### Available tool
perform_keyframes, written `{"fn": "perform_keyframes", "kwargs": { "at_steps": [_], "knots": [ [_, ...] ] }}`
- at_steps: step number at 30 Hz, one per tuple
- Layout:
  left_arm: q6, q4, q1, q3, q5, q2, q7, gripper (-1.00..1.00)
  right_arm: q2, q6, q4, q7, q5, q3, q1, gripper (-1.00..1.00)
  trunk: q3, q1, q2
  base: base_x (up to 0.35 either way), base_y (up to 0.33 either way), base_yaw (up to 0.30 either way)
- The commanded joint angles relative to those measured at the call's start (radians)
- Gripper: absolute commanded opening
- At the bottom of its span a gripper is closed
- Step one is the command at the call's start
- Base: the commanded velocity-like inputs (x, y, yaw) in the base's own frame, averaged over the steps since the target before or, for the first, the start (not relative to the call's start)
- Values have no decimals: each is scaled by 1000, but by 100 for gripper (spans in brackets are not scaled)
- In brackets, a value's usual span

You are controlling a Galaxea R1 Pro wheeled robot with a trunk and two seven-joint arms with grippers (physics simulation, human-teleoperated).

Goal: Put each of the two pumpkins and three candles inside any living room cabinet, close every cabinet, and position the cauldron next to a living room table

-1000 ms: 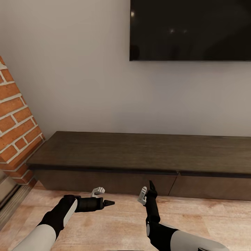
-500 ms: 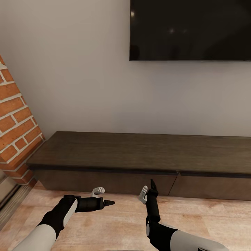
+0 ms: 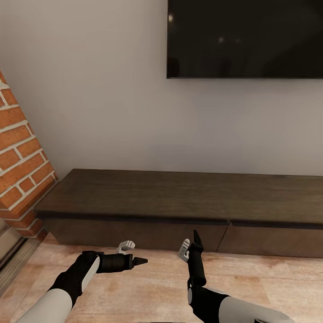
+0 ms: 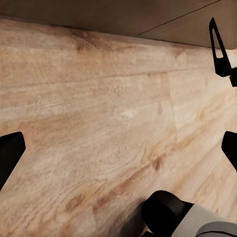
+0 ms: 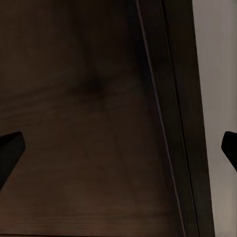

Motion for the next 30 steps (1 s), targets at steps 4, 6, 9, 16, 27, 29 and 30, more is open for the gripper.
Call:
{"fn": "perform_keyframes", "kwargs": {
  "at_steps": [4,6,9,16,27,29,30],
  "knots": [
    [8,-1,0,-5,10,1,3,100,1,10,-2,-4,-8,10,-1,100,-1,0,0,0,0,0],
    [8,-1,0,-5,10,1,3,100,3,10,-2,-2,-9,11,-1,100,-1,0,0,0,0,0],
    [8,-1,0,-5,10,1,3,100,4,11,-3,1,-10,12,-1,100,-1,0,0,0,0,0],
    [8,-1,0,-5,10,1,2,100,7,12,-6,15,-11,12,-1,100,-1,0,0,0,0,0],
    [8,0,0,-5,10,1,1,100,8,11,-9,23,-11,13,-1,100,-1,0,0,0,0,0],
    [8,0,0,-5,10,1,1,100,8,10,-9,37,-11,13,-1,100,-1,0,0,0,0,0],
    [8,0,0,-5,10,1,1,100,8,11,-9,43,-11,13,-1,100,-1,0,0,0,0,0]
  ]
}}
